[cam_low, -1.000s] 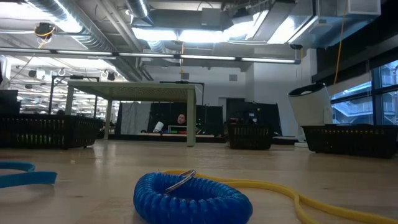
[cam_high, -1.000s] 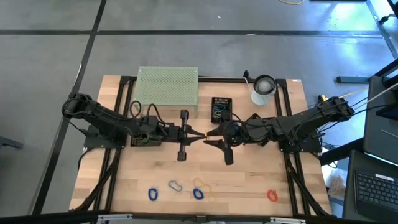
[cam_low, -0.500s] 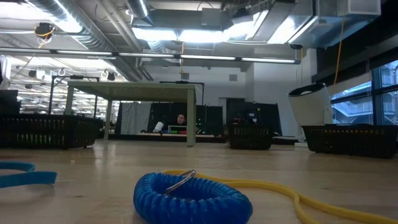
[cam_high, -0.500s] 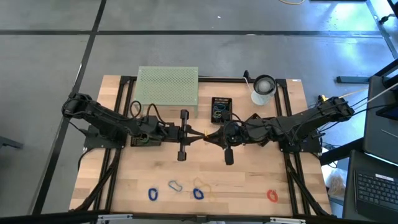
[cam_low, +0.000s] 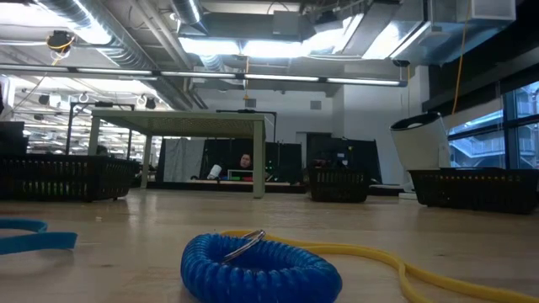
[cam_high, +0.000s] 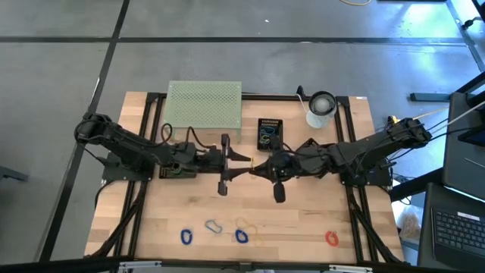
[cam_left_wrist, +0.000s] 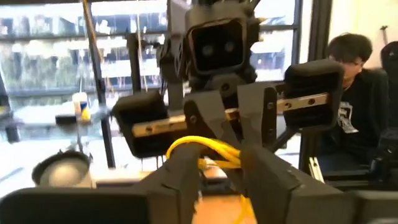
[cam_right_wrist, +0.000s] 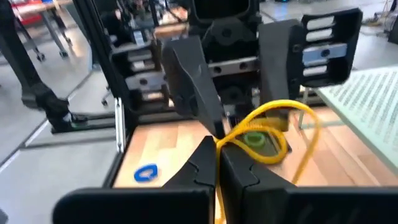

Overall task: Pick & Place Office Desk Supplies
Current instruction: Put the yellow rubber band into the top black bin

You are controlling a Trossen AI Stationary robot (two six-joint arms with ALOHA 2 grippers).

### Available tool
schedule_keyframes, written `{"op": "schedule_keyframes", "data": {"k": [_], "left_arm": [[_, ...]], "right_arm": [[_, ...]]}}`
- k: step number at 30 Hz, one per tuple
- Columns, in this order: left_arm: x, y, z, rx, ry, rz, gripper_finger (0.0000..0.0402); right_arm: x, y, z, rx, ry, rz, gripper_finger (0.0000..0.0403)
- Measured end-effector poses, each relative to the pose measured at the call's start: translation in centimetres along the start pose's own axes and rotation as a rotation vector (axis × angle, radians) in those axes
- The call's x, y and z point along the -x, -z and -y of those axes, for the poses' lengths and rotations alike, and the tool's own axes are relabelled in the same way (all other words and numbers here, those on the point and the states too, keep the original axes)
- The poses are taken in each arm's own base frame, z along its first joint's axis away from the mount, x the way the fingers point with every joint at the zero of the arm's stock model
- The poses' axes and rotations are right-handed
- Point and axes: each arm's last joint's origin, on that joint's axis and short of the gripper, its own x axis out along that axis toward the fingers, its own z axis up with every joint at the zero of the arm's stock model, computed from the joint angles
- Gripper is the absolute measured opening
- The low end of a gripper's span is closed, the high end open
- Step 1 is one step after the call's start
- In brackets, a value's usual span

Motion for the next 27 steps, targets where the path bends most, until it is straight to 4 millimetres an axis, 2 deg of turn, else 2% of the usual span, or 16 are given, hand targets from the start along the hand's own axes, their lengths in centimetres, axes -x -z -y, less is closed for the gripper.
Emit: {"op": "schedule_keyframes", "data": {"k": [4, 8, 18, 22, 27], "left_arm": [[0.1, 0.7, 0.2, 0.005, -0.019, -0.069, 0.0159], [0.2, 1.5, 0.6, 0.019, -0.002, -0.132, 0.0176], [1.0, 3.3, 1.9, 0.112, 0.029, -0.332, 0.0171], [1.3, 3.5, 2.4, 0.145, 0.033, -0.360, 0.0171], [1.5, 3.5, 3.1, 0.167, 0.049, -0.365, 0.0171]], "right_arm": [[0.0, 0.5, 0.7, 0.012, 0.028, -0.059, 0.0001], [0.1, 0.1, 1.4, 0.003, 0.066, -0.047, 0.0001], [0.8, -0.2, 3.4, 0.006, 0.197, -0.072, 0.0001], [0.8, 0.5, 4.7, 0.025, 0.304, -0.150, 0.0003], [0.9, 1.7, 6.9, -0.030, 0.473, -0.265, 0.0005]]}}
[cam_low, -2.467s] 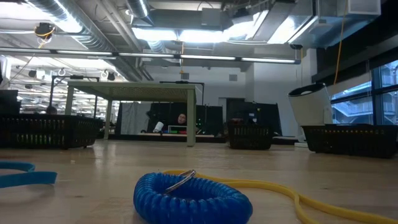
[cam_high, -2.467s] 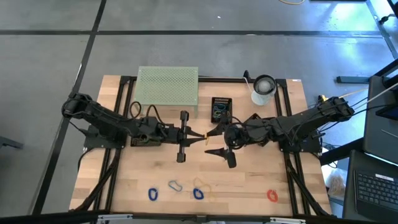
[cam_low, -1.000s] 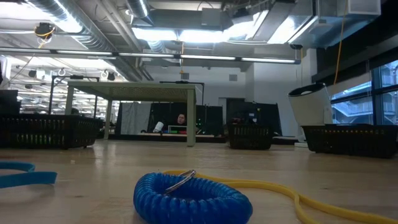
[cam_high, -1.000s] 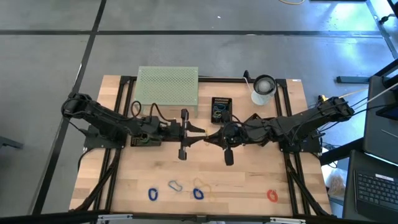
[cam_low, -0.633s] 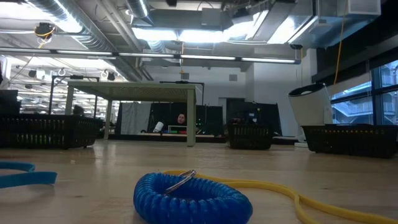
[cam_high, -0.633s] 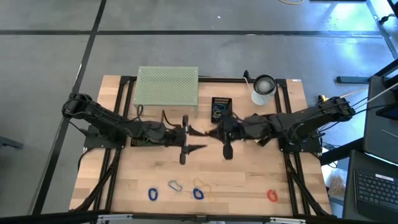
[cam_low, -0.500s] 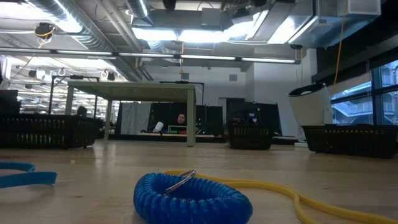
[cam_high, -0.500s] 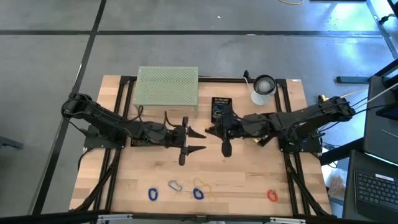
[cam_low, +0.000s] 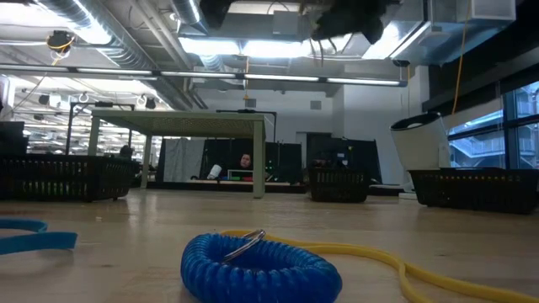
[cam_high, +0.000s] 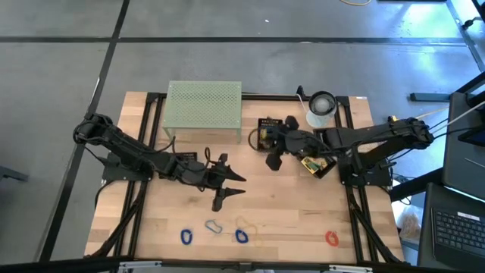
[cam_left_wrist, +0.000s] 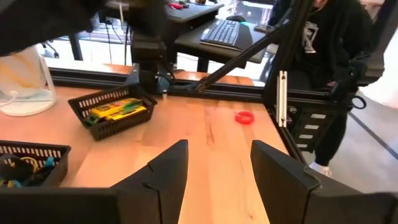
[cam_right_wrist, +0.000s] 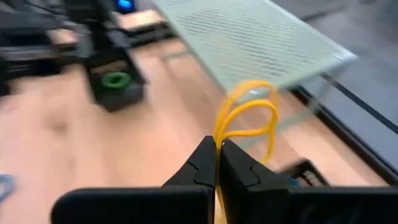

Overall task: Pick & Place Office Desk Supplies
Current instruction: Put the yellow rubber band into the top black bin

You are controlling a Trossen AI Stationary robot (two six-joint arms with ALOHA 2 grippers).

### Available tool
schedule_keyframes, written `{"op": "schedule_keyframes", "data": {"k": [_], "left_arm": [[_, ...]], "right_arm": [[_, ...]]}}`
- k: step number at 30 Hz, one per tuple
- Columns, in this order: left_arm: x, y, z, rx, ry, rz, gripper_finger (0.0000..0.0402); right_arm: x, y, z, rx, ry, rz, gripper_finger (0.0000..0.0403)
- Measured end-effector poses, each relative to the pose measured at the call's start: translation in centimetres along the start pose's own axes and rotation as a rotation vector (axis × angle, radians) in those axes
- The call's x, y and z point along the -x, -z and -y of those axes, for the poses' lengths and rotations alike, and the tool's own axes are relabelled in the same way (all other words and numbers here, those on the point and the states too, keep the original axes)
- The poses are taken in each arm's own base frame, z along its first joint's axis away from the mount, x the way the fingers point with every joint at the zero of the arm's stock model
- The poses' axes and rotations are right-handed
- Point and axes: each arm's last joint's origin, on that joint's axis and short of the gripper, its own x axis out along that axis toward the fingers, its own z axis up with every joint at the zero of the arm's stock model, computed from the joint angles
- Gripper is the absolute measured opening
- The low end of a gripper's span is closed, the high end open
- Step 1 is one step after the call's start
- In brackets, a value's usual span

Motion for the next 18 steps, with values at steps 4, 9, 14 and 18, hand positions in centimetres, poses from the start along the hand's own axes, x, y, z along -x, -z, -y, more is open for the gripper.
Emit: {"op": "schedule_keyframes", "data": {"k": [4, 9, 14, 18], "left_arm": [[0.1, 0.1, 0.5, 0.003, 0.016, -0.002, 0.0173], [0.3, 0.2, 1.0, 0.004, 0.029, -0.003, 0.0168], [0.5, 0.3, 1.6, 0.000, 0.016, 0.002, 0.0164], [0.7, 0.5, 2.2, -0.006, 0.034, -0.001, 0.0164]], "right_arm": [[-0.9, 0.6, 1.4, -0.037, 0.101, -0.073, 0.0005], [-3.1, 1.3, 2.5, -0.054, 0.175, -0.144, 0.0006], [-5.7, 2.3, 3.6, -0.049, 0.236, -0.225, 0.0006], [-7.2, 3.3, 4.5, -0.034, 0.288, -0.306, 0.0007]]}}
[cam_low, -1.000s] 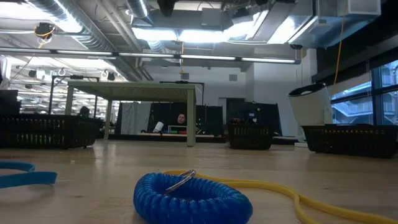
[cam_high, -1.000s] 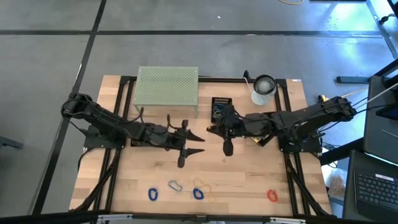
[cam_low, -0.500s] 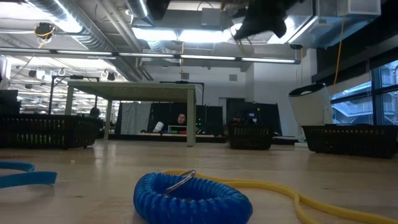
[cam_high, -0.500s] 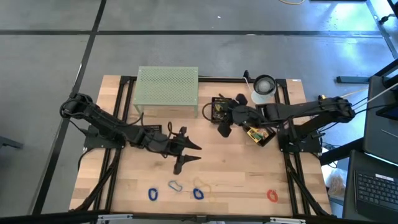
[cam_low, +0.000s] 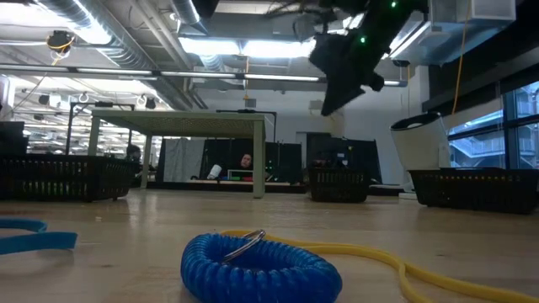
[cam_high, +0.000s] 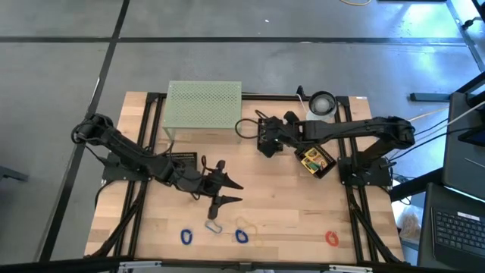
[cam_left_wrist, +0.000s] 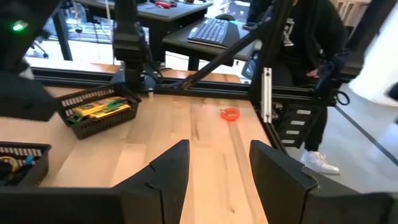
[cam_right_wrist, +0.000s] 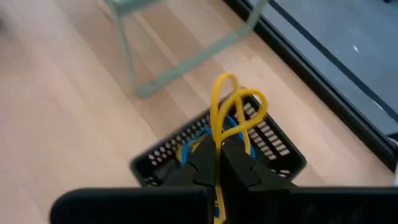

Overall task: Pick & Place Office Desk Supplies
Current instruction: Put the yellow rubber band into the top black bin, then put the blue rubber band into the top black bin

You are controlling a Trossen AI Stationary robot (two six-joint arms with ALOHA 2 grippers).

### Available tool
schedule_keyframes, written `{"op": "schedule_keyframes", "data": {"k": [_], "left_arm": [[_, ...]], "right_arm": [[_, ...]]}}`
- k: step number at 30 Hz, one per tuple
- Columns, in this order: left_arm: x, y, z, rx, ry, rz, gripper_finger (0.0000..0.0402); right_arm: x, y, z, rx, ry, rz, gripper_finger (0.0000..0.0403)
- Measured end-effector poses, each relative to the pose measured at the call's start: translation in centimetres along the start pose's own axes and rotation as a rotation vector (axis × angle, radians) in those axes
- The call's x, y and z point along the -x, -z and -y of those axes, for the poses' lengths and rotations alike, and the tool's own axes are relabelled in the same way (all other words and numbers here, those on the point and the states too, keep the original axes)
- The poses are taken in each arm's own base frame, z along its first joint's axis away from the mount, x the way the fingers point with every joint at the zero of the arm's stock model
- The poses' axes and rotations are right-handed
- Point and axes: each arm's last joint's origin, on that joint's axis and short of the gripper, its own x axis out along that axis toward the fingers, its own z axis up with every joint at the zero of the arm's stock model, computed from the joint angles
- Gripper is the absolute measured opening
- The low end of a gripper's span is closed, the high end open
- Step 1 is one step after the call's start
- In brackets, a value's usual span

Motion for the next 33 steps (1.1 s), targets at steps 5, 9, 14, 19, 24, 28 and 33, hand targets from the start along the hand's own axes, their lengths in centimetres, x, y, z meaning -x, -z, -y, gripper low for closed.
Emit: {"op": "schedule_keyframes", "data": {"k": [5, 9, 14, 19, 24, 28, 33], "left_arm": [[0.2, 0.2, 0.6, -0.007, 0.021, -0.005, 0.0164], [0.3, 0.2, 0.8, -0.008, 0.025, -0.005, 0.0163], [0.3, 0.2, 0.8, -0.010, 0.024, -0.006, 0.0162], [0.3, 0.2, 0.8, -0.012, 0.023, -0.009, 0.0161], [0.3, 0.3, 0.8, -0.015, 0.021, -0.019, 0.0161], [0.3, 0.6, 0.7, 0.000, 0.014, -0.046, 0.0161], [0.4, 1.7, 0.4, 0.053, -0.019, -0.161, 0.0161]], "right_arm": [[-1.3, 0.2, 0.4, -0.028, -0.006, -0.062, 0.0008], [-2.0, 0.2, 0.7, -0.037, -0.022, -0.090, 0.0025], [-2.1, 0.2, 0.8, -0.039, -0.017, -0.097, 0.0081], [-2.0, 0.2, 0.8, -0.036, -0.021, -0.096, 0.0153], [-2.0, 0.3, 0.8, -0.032, -0.033, -0.111, 0.0212], [-2.0, 0.6, 0.9, -0.020, -0.022, -0.135, 0.0240], [-1.9, 0.9, 1.0, -0.011, -0.031, -0.177, 0.0248]]}}
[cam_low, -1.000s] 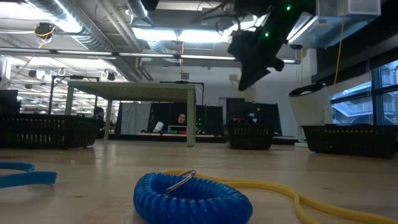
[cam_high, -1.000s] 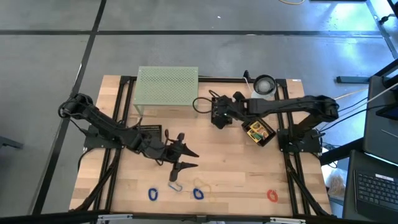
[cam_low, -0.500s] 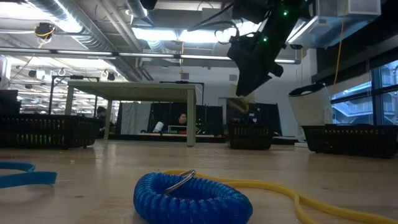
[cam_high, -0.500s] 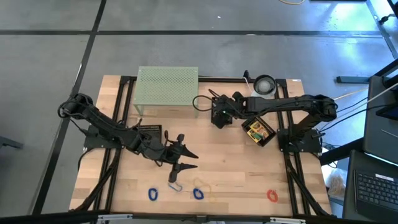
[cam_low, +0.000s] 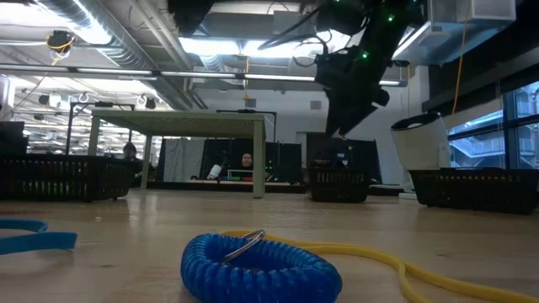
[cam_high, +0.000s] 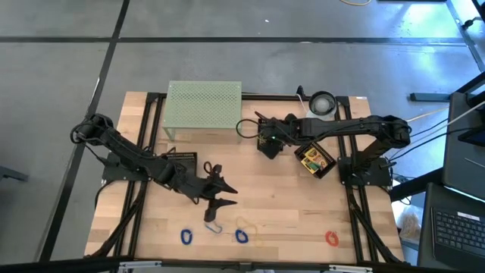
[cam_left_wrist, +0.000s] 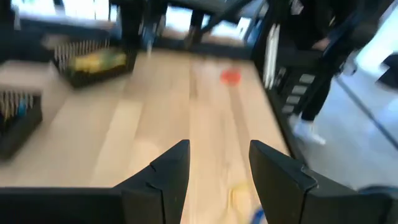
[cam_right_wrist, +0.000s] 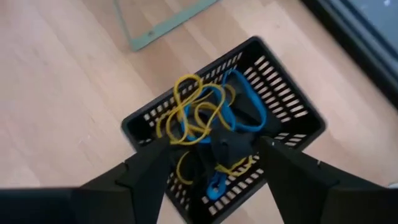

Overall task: Pick & Place Office Desk Supplies
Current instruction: Put the blue rubber band into the top black bin

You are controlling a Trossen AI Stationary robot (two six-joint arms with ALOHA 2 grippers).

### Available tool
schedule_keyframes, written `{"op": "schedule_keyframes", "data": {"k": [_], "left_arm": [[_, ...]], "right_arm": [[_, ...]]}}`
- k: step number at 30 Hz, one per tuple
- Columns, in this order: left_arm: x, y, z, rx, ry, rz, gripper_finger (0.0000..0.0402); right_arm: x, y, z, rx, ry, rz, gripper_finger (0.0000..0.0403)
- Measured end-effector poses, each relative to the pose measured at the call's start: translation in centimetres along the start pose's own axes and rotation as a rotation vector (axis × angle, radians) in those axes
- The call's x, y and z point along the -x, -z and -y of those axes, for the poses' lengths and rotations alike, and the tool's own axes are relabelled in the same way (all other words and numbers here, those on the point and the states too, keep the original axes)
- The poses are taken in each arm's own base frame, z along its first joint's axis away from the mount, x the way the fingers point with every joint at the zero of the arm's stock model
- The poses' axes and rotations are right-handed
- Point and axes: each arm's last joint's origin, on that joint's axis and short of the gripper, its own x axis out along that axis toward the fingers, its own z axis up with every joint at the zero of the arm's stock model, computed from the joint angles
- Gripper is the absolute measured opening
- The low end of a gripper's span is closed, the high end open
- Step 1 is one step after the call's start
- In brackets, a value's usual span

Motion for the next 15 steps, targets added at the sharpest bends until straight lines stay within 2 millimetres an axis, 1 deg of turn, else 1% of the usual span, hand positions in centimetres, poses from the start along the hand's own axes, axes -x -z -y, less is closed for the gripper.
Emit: {"op": "schedule_keyframes", "data": {"k": [4, 8, 11, 15], "left_arm": [[0.1, 1.6, -0.6, 0.060, -0.053, -0.163, 0.0161], [0.7, 3.3, -1.1, 0.096, -0.085, -0.355, 0.0161], [1.2, 4.3, -0.6, 0.065, -0.065, -0.456, 0.0161], [1.1, 5.4, 0.9, -0.034, -0.015, -0.478, 0.0165]], "right_arm": [[0.3, 0.2, -0.3, -0.012, -0.055, -0.020, 0.0240], [1.2, 0.5, -1.0, -0.003, -0.101, -0.014, 0.0228], [2.1, 0.8, -1.8, -0.005, -0.129, 0.004, 0.0220], [3.3, 1.4, -2.9, -0.003, -0.166, 0.027, 0.0211]]}}
